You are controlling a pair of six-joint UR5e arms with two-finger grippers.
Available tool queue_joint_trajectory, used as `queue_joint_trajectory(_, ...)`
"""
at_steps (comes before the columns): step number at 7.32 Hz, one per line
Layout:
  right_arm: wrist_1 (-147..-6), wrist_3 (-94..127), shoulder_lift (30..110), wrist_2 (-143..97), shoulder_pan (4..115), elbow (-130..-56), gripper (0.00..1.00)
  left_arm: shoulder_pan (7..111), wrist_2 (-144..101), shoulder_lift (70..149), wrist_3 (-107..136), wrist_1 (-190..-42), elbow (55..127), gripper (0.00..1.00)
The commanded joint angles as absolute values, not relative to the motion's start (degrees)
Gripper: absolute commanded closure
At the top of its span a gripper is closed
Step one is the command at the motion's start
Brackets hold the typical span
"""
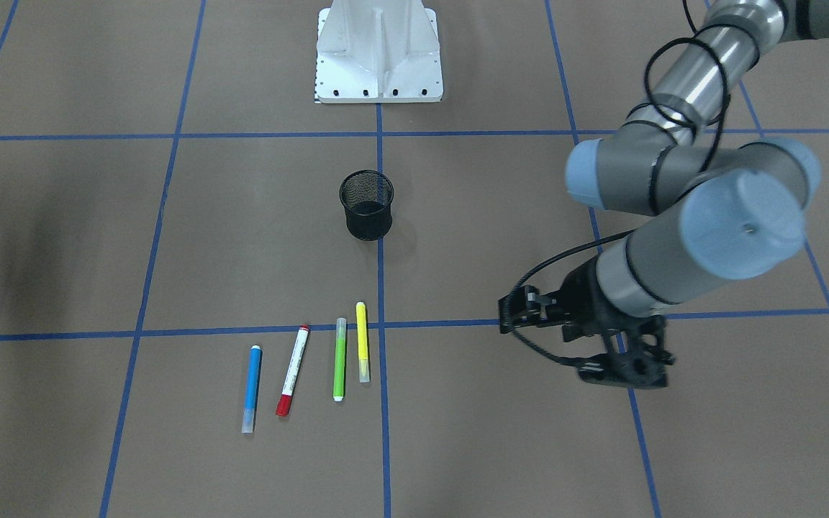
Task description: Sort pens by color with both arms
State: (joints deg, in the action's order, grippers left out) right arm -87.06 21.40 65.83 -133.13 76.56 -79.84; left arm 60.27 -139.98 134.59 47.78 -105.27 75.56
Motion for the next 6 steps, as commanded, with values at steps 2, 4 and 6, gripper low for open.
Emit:
queue_joint_trajectory(2,-84.46,21.36,71.09,-135.94,78.73,-86.37,0.01,69.23,-143.51,112.67,38.62,-99.41,100.13,0.01)
queue_joint_trajectory(4,-84.81,21.18,74.25,-140.45,82.17,-89.72,0.01,78.09,-146.59,102.35,30.97,-99.05,106.68,0.01)
queue_joint_trajectory(6,-84.46,20.66,79.42,-138.26,82.7,-94.72,0.01,86.19,-146.78,92.6,13.64,-98.88,107.49,0.01)
